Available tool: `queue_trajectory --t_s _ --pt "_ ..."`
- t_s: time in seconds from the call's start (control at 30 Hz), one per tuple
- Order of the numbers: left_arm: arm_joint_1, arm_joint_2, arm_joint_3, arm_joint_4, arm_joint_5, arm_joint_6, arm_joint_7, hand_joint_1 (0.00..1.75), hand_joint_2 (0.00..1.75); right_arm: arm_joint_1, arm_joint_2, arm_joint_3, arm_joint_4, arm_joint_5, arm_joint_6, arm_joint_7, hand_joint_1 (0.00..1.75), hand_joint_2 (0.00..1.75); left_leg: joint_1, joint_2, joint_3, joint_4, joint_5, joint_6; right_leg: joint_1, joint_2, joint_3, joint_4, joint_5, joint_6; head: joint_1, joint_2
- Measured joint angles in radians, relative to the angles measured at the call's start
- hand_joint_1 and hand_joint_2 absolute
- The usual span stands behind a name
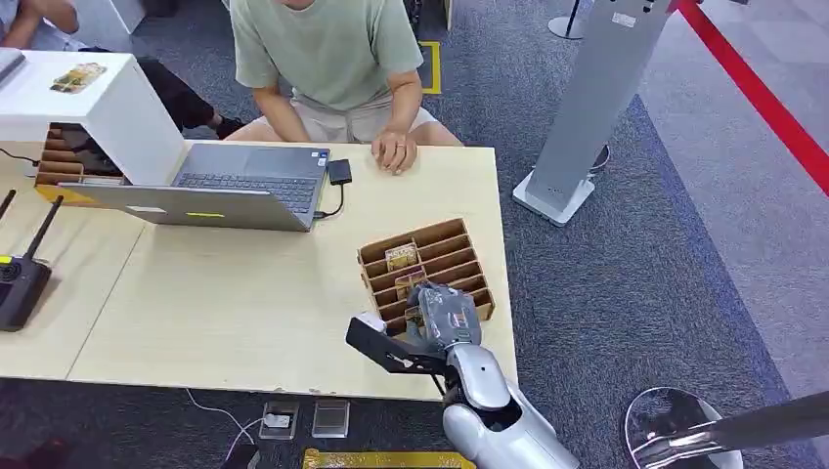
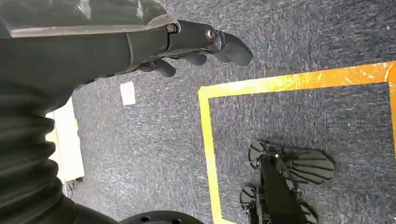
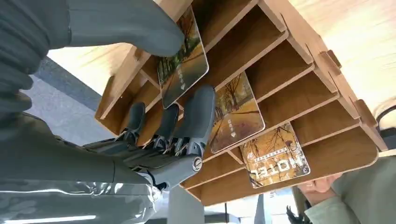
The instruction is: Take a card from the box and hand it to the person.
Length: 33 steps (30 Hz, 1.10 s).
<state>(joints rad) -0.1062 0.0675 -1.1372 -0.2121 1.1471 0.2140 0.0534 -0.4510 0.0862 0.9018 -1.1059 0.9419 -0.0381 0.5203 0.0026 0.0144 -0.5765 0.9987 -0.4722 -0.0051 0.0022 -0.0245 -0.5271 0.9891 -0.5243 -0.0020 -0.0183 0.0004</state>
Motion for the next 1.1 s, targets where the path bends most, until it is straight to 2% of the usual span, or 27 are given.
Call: queue_trajectory --t_s 0.5,0.83,0.93,1.07,1.1 --pt "0.0 -0.001 -0.001 0.0 0.0 -0.003 0.0 0.0 1.75 0.0 0.0 0.0 0.01 -0.011 0.0 0.001 0.87 1.75 0.0 0.0 0.0 0.0 0.0 0.0 0.0 0.0 0.0 0.0 0.0 0.0 0.0 0.0" --pt "0.0 -0.002 -0.001 0.0 0.0 -0.003 0.0 0.0 1.75 0.0 0.0 0.0 0.01 -0.014 0.0 0.001 1.1 1.75 0.0 0.0 0.0 0.0 0.0 0.0 0.0 0.0 0.0 0.0 0.0 0.0 0.0 0.0" --pt "0.0 -0.003 -0.001 0.0 0.0 -0.003 0.0 0.0 1.75 0.0 0.0 0.0 0.01 -0.014 -0.001 0.001 1.26 1.75 0.0 0.0 0.0 0.0 0.0 0.0 0.0 0.0 0.0 0.0 0.0 0.0 0.0 0.0" --pt "0.0 -0.003 -0.001 0.0 0.0 -0.003 0.0 0.0 1.75 0.0 0.0 0.0 0.01 -0.019 -0.005 0.0 1.34 1.75 0.0 0.0 0.0 0.0 0.0 0.0 0.0 0.0 0.0 0.0 0.0 0.0 0.0 0.0" --pt "0.0 -0.004 -0.001 0.0 0.0 -0.003 0.0 0.0 1.75 0.0 0.0 0.0 0.01 -0.02 -0.006 0.0 1.41 1.75 0.0 0.0 0.0 0.0 0.0 0.0 0.0 0.0 0.0 0.0 0.0 0.0 0.0 0.0"
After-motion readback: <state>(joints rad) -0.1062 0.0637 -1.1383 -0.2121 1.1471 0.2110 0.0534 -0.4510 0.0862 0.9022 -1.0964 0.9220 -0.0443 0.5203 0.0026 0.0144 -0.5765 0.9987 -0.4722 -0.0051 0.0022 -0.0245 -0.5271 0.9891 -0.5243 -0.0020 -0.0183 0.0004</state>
